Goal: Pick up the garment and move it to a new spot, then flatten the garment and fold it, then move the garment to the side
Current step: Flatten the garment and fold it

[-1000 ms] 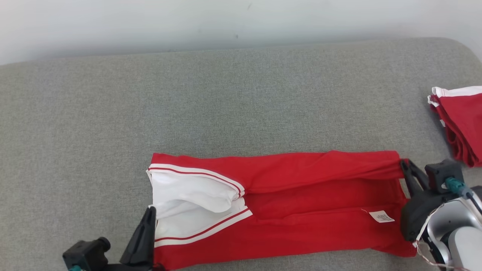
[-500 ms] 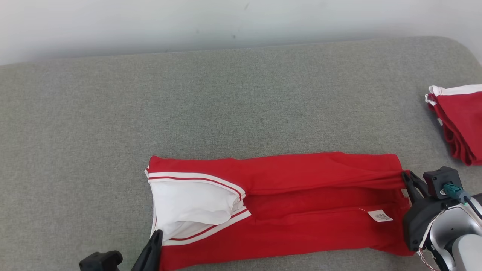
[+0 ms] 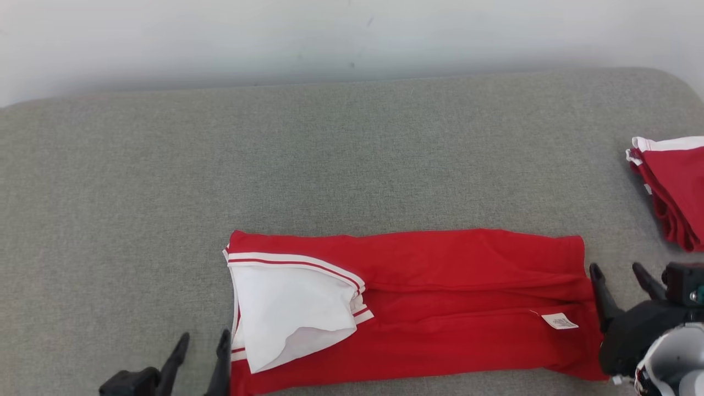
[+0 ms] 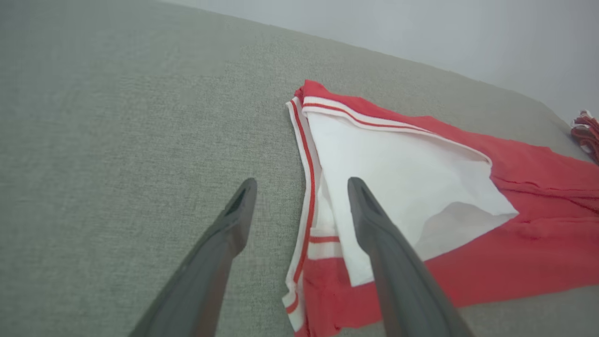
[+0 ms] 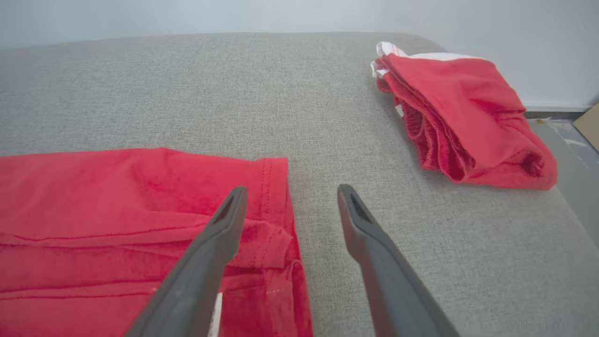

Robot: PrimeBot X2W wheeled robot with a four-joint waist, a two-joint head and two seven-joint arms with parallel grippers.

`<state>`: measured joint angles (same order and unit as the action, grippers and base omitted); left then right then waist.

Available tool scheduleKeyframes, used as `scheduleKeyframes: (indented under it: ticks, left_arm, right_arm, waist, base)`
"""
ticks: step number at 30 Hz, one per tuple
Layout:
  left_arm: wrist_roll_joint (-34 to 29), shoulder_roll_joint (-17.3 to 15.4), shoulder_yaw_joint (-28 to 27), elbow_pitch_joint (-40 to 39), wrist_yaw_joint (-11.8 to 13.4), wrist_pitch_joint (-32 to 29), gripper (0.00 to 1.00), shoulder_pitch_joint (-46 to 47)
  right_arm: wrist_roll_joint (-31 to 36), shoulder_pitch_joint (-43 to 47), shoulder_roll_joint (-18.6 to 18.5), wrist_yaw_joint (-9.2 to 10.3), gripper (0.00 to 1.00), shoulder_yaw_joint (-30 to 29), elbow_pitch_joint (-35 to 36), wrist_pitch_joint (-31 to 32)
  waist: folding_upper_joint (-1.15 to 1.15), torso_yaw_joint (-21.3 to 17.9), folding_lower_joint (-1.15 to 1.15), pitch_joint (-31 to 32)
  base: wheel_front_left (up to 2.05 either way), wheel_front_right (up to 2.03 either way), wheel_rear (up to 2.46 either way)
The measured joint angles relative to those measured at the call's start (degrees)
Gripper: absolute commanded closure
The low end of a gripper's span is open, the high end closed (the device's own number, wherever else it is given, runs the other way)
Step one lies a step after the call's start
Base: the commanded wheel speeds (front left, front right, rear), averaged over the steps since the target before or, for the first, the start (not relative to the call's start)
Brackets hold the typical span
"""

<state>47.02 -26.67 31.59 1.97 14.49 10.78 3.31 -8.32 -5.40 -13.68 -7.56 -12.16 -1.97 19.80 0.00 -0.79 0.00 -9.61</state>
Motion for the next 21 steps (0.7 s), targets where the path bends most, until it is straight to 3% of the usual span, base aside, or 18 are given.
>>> scheduleKeyframes:
  ticks: [8,12,21]
  left_arm:
    - [-10.5,0.3,-3.2,-0.1,1.1,4.1,0.0,2.1]
    - [-19.0,3.6,-7.3,-1.7,1.0,4.2,0.0,2.5]
    - [-26.3,10.0,-13.7,0.6,-4.4,4.3,0.0,0.2]
  right_arm:
    - [-0.3,3.1,7.7,0.0,0.0,-4.3,3.4,3.5]
    - [-0.2,2.4,9.4,0.0,0.0,-5.9,2.5,4.2]
    - [4.5,-2.7,10.3,0.0,0.0,-9.0,-2.9,7.6]
  waist:
    - [0.0,0.2,0.0,1.4]
    - [0.0,0.0,0.0,1.6]
    - [0.0,0.3,0.0,1.1]
  base:
    - [0.0,0.0,0.0]
    - [0.0,0.0,0.0]
    - [0.0,0.0,0.0]
